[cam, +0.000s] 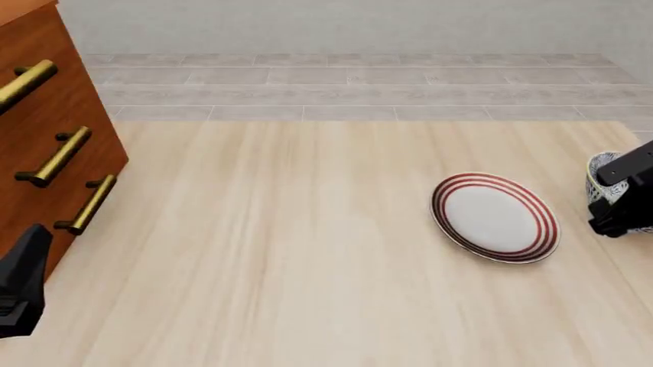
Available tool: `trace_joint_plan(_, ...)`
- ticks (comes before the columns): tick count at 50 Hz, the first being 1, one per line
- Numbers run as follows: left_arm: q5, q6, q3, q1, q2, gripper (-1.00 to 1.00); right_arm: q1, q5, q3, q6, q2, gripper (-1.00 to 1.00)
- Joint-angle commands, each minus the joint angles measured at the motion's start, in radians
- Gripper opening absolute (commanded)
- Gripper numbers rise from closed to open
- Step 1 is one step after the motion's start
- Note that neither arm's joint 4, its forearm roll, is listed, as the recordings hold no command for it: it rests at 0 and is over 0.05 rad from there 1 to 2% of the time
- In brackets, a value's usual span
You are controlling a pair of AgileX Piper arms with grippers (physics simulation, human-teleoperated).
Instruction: Put the bowl on top of the cabinet.
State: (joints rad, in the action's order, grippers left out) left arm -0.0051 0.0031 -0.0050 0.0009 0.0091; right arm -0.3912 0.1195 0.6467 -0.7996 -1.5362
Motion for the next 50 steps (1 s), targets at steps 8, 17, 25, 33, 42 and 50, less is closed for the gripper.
trace_joint_plan(8, -0.001, 0.001, -0.002, -0.001, 0.003, 1.00, -0.018, 0.026, 0.013, -0.006, -0.057, 1.00)
trace_joint_plan(17, -0.008, 0.001, 0.004, -0.001, 0.004, 1.00, -0.016, 0.047, 0.023, 0.004, -0.095, 1.00)
trace_joint_plan(25, -0.011, 0.001, 0.004, -0.001, 0.007, 1.00, -0.031, 0.047, 0.030, 0.004, -0.106, 1.00)
trace_joint_plan(33, -0.009, 0.002, 0.004, -0.001, 0.004, 1.00, -0.038, 0.054, 0.032, 0.002, -0.125, 1.00)
trace_joint_plan(42, -0.010, 0.002, 0.005, -0.001, 0.004, 1.00, -0.044, 0.069, 0.033, -0.001, -0.148, 1.00)
trace_joint_plan(50, -0.005, -0.001, 0.004, 0.000, 0.001, 1.00, -0.049, 0.073, 0.041, 0.001, -0.162, 1.00)
